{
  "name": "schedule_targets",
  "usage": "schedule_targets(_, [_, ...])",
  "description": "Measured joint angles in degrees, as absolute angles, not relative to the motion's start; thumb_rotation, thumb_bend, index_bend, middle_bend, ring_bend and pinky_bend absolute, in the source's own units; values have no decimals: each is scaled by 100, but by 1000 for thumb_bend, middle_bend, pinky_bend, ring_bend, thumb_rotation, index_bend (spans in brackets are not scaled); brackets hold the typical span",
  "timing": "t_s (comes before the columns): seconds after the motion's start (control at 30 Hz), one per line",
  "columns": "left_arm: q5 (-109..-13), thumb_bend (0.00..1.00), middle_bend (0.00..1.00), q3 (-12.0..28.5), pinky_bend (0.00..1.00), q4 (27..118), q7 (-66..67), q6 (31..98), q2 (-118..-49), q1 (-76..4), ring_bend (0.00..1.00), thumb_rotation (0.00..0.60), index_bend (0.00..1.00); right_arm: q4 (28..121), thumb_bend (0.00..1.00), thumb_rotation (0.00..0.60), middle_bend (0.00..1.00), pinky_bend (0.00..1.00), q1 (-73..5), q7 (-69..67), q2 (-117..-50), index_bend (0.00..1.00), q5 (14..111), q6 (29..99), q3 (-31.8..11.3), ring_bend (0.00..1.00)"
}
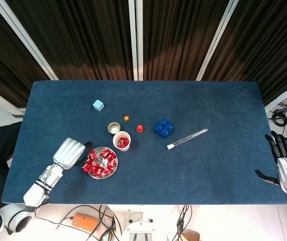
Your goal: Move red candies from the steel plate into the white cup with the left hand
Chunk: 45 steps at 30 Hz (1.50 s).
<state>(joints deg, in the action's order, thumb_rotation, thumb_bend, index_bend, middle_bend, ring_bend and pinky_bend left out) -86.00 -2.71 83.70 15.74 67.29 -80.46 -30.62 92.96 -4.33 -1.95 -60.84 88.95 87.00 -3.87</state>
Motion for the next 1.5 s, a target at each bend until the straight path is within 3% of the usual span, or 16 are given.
schedule_targets(0.23, [-8679, 232, 832, -292, 752, 8032, 1921, 6211, -8273, -3283, 755, 600, 424, 9302, 189, 600, 27, 134, -354, -216, -6065, 0, 8852, 8779, -370, 0])
schedule_targets(0.73, [-8557, 231, 832, -206, 752, 7883, 2460, 5745, -8435, -3479, 753, 600, 435, 9332, 189, 600, 27, 134, -400, -142, -6067, 0, 8759, 8654, -395, 0])
schedule_targets(1.07, [-8432, 376, 832, -188, 752, 7708, 2531, 5570, -8580, -3514, 751, 600, 568, 9407, 189, 600, 27, 134, -420, -49, -6059, 0, 8749, 8629, -405, 0])
schedule_targets(1.27, [-8484, 400, 832, -156, 752, 7929, 2277, 5732, -8491, -3474, 751, 600, 600, 9421, 189, 600, 27, 134, -410, -47, -6055, 0, 8754, 8655, -408, 0])
schedule_targets(1.5, [-8743, 395, 832, 104, 752, 8886, 1855, 6472, -8009, -3385, 753, 600, 599, 9339, 189, 600, 27, 134, -407, -125, -6083, 0, 8744, 8643, -400, 0])
